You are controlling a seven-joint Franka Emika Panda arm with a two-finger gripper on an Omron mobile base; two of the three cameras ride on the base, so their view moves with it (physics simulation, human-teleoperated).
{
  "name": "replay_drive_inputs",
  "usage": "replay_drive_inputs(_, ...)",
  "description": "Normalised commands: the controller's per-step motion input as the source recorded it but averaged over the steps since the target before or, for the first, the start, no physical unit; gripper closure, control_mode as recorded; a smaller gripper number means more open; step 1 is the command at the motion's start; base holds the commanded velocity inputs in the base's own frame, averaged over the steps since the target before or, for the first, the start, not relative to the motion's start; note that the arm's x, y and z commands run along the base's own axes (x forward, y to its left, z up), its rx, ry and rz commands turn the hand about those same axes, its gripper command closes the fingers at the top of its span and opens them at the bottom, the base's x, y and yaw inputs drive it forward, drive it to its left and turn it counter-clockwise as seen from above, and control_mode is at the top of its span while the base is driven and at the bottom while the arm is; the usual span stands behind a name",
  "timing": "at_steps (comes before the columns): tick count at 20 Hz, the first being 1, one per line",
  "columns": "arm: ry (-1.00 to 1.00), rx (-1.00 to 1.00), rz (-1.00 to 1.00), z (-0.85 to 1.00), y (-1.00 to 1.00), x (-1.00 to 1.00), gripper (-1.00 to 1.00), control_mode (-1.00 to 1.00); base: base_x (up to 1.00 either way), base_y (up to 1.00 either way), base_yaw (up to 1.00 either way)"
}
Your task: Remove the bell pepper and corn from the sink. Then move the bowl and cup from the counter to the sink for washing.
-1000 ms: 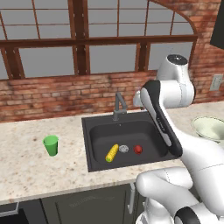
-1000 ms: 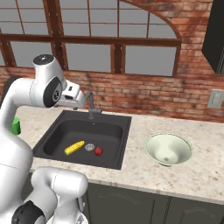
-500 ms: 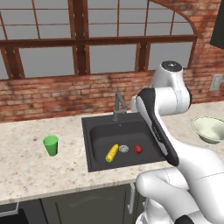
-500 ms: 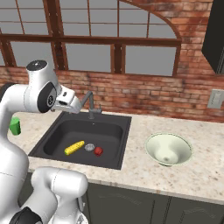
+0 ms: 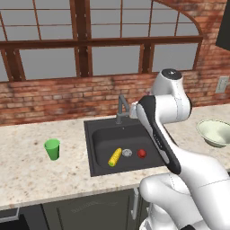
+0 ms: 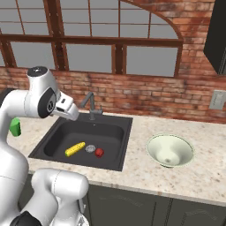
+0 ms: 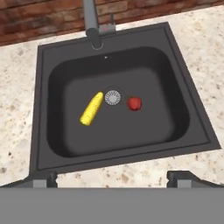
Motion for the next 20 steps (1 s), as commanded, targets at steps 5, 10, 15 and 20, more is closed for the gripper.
replay_drive_inputs(5,0.0,0.02,-0.02,-0.22,0.11,0.0,-1.0,-1.0,0.0,0.0,0.0)
replay_drive_inputs(10,0.0,0.0,-0.02,-0.24,0.13,0.0,-1.0,-1.0,0.0,0.0,0.0)
replay_drive_inputs(15,0.0,0.0,-0.04,-0.25,0.12,0.0,-1.0,-1.0,0.0,0.0,0.0)
replay_drive_inputs(20,0.0,0.0,-0.04,-0.24,0.11,0.0,-1.0,-1.0,0.0,0.0,0.0)
